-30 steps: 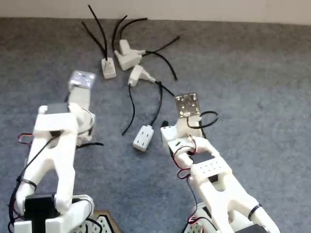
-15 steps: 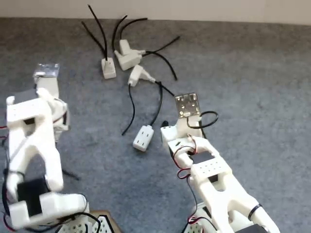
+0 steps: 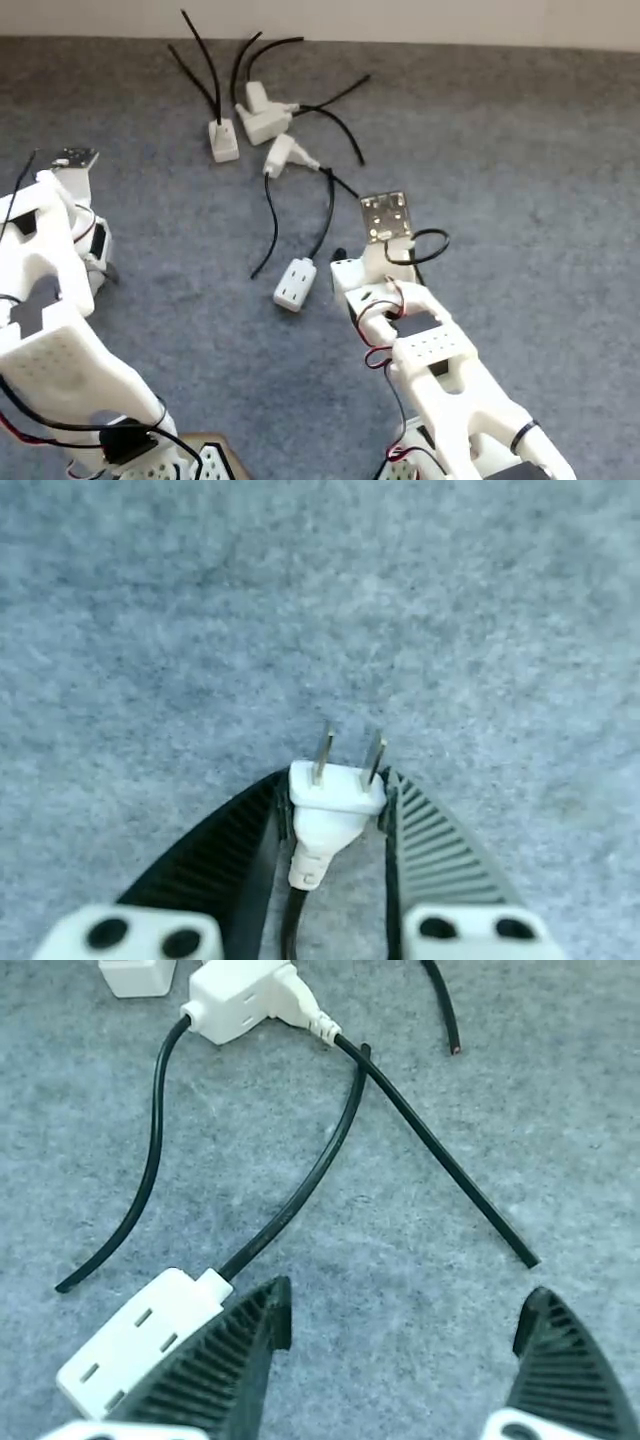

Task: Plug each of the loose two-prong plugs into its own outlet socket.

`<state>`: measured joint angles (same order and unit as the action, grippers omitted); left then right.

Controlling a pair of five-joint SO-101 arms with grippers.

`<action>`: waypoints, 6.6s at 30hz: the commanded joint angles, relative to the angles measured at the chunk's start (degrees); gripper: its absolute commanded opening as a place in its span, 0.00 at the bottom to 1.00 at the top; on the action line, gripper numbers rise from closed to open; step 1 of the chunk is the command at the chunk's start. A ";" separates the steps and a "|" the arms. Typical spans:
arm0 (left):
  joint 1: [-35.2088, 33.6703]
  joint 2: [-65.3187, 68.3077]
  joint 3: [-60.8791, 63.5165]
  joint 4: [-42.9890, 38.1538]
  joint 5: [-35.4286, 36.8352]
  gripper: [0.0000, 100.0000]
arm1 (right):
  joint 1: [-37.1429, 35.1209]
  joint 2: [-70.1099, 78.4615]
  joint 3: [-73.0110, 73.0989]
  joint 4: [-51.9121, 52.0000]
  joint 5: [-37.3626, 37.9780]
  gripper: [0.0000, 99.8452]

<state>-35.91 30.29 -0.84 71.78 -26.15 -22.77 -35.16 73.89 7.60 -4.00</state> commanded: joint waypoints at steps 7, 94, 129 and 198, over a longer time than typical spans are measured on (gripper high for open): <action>-1.63 -5.85 -2.59 5.45 -4.75 0.19 | 0.66 -1.45 -0.75 -1.27 0.44 0.35; 18.68 -31.25 14.20 -0.53 -4.75 0.01 | 0.66 -1.45 -0.75 -1.19 0.62 0.35; 52.44 -85.58 74.59 -84.31 36.22 0.01 | 10.15 -2.07 -20.70 23.08 0.70 0.21; 62.29 -131.30 96.22 -73.76 37.98 0.01 | 10.77 -2.15 -43.91 38.46 12.57 0.01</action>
<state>25.45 -99.91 95.52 -3.12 11.38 -12.40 -35.78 38.90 41.19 8.31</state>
